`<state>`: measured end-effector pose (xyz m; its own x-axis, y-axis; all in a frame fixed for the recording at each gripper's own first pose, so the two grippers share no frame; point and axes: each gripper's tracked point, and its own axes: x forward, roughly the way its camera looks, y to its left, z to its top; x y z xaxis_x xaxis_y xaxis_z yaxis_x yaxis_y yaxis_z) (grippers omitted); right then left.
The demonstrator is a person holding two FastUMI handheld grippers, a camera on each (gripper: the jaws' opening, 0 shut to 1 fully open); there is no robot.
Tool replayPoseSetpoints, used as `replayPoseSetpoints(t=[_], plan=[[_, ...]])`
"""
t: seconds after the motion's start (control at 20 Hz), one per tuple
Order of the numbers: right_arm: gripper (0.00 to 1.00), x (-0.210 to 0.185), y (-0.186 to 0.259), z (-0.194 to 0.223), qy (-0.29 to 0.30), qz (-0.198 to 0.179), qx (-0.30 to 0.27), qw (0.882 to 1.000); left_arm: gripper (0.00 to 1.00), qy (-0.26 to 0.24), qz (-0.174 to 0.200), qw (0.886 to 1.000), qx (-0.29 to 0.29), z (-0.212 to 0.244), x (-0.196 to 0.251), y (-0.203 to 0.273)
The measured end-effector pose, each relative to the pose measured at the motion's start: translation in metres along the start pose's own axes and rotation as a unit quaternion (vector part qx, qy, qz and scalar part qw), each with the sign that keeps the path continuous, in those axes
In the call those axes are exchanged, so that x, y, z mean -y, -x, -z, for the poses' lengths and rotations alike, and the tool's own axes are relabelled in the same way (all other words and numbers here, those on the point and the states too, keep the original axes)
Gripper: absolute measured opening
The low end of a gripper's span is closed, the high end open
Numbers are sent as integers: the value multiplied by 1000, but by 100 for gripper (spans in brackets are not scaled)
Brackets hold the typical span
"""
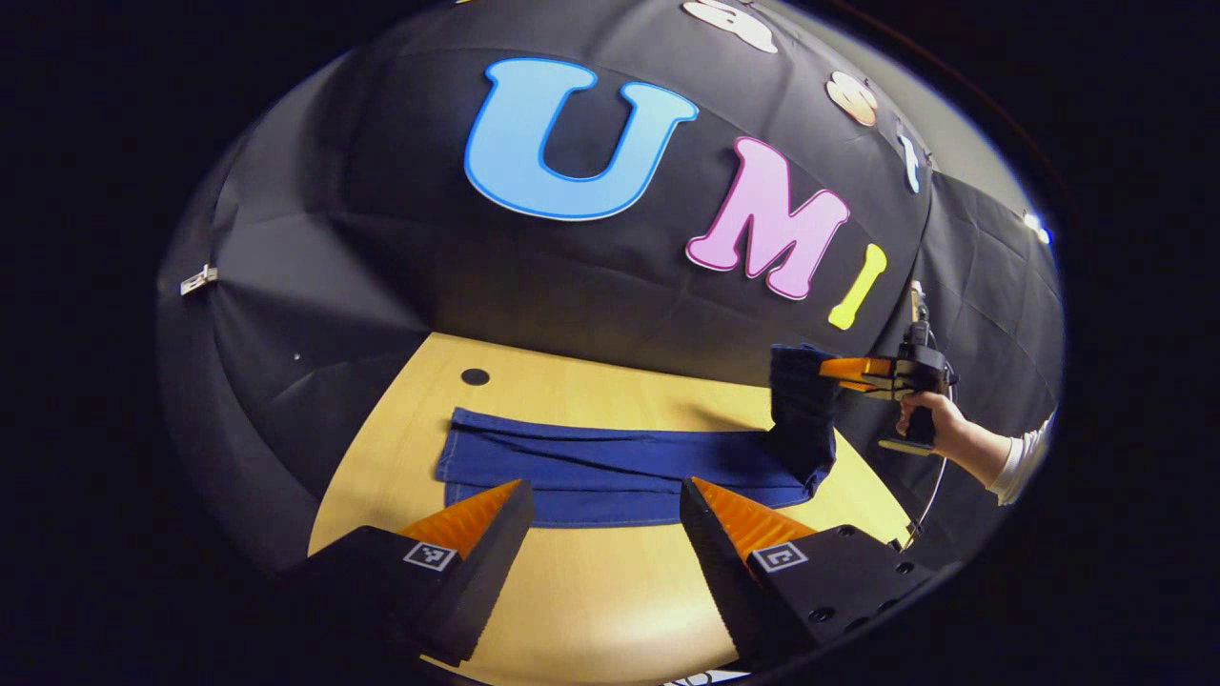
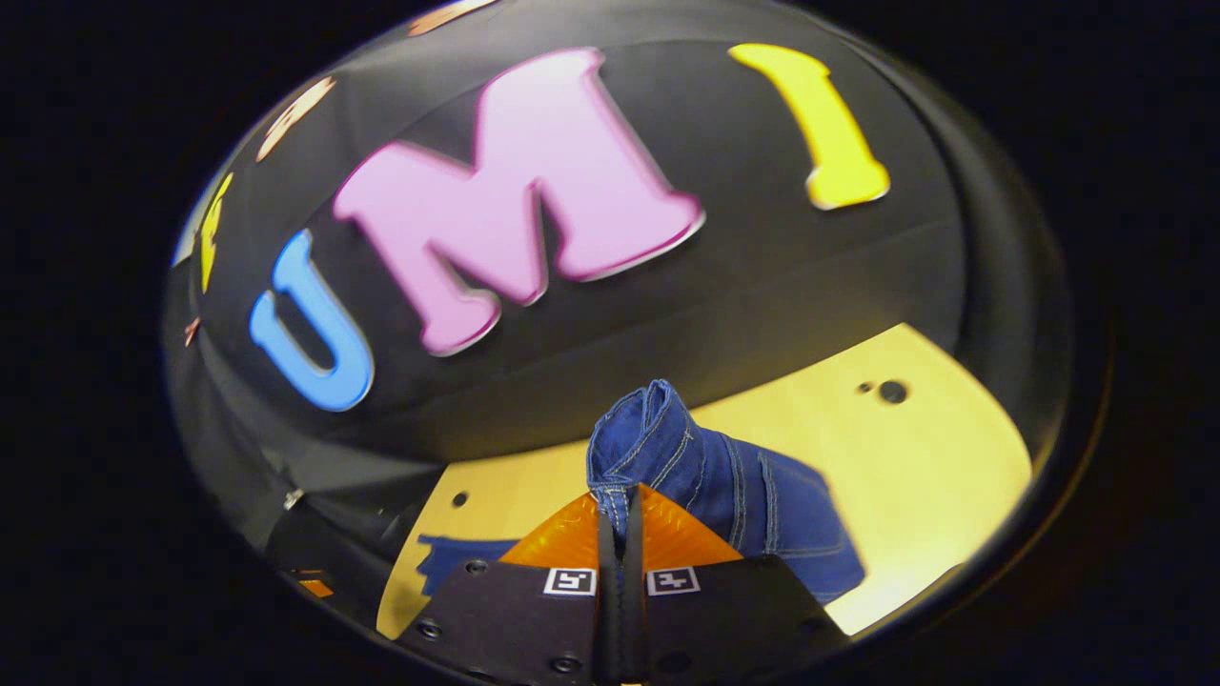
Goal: Grasp the waist and the cuffs of the jeans and fold them to make the two legs overlap; first hold the waist and fold one-third of the jeans toward the cuffs, then hold the cuffs and fold the remaining one-third in the same direction to finish folding.
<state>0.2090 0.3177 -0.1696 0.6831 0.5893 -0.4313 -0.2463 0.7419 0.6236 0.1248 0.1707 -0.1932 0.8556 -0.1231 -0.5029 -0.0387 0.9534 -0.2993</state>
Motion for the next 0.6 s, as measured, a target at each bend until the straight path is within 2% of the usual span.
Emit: replayPoseSetpoints(t=[0.1,0.15,0.3,0.4,0.45,0.5,0.6], plan=[[4,-26,-37,65,26,-20,-66,997,97,15,-6,1000,-6,8,-9,8],[4,-29,-54,94,32,-14,-105,994,96,21,-10,1000,-8,12,-14,9],[5,-12,-70,149,52,5,-176,983,96,32,-32,999,-30,26,-31,8],[5,-6,-73,169,58,5,-198,978,96,42,-42,997,-55,35,-41,-3],[11,-10,-69,164,46,-14,-203,978,97,52,-44,995,-67,38,-45,-9],[22,-19,-58,155,31,-39,-207,977,97,69,-44,993,-81,40,-50,-20],[50,-30,-35,126,44,-70,-183,980,96,106,-32,988,-110,48,-60,-45]])
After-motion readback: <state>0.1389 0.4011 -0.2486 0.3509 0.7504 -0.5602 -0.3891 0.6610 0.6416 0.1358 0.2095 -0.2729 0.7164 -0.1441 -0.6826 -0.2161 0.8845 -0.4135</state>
